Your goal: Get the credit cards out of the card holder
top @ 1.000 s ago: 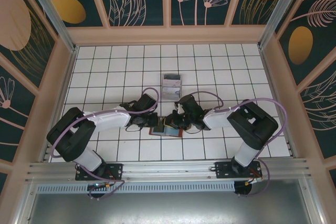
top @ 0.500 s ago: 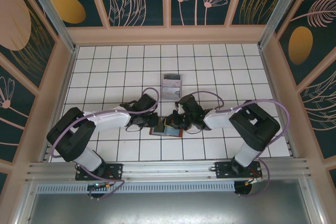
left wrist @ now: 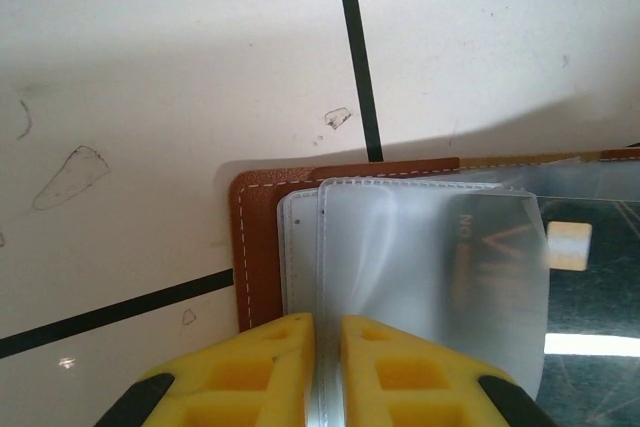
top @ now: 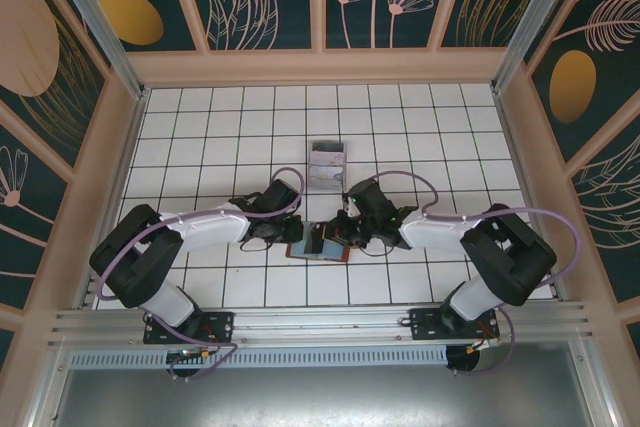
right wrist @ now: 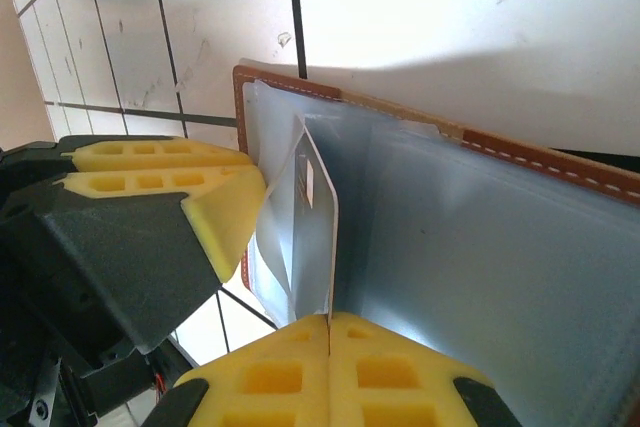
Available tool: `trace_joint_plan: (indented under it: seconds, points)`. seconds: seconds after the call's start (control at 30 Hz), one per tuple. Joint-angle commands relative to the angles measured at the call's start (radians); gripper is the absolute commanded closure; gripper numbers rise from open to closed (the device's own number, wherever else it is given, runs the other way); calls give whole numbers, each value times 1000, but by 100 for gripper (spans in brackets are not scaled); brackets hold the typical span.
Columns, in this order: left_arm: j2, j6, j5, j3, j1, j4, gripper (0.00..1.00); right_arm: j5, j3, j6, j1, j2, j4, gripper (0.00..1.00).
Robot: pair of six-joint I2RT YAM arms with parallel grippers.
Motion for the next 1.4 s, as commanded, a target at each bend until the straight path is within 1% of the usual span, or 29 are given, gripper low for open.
trace_joint_plan:
  seconds: [0.0, 0.5, 0.63, 0.83, 0.97, 1.03, 1.2, 1.37]
  points:
    - [35, 6, -25, -40, -3, -108, 82, 35, -11, -40, -9, -53, -97, 100]
    - [-28, -18, -12, -47, -3, -118, 81, 142, 63, -157, -29, -208, -332, 100]
    - [-53, -22, -18, -36, -3, -121, 75, 166, 86, -213, -31, -233, -356, 100]
    - [-55, -16, -36, -10, -3, -117, 72, 223, 148, -328, -34, -247, -405, 100]
    - [-47, -14, -28, -1, -3, -108, 72, 308, 202, -447, -38, -243, -465, 100]
    - [-59, -14, -32, 0, -3, -107, 71, 324, 230, -535, -54, -229, -492, 100]
    - [-93, -16, -57, 6, -3, -120, 64, 362, 292, -835, -57, -199, -553, 100]
    - [-110, -21, -85, 13, -3, -128, 62, 429, 344, -1107, -56, -138, -628, 100]
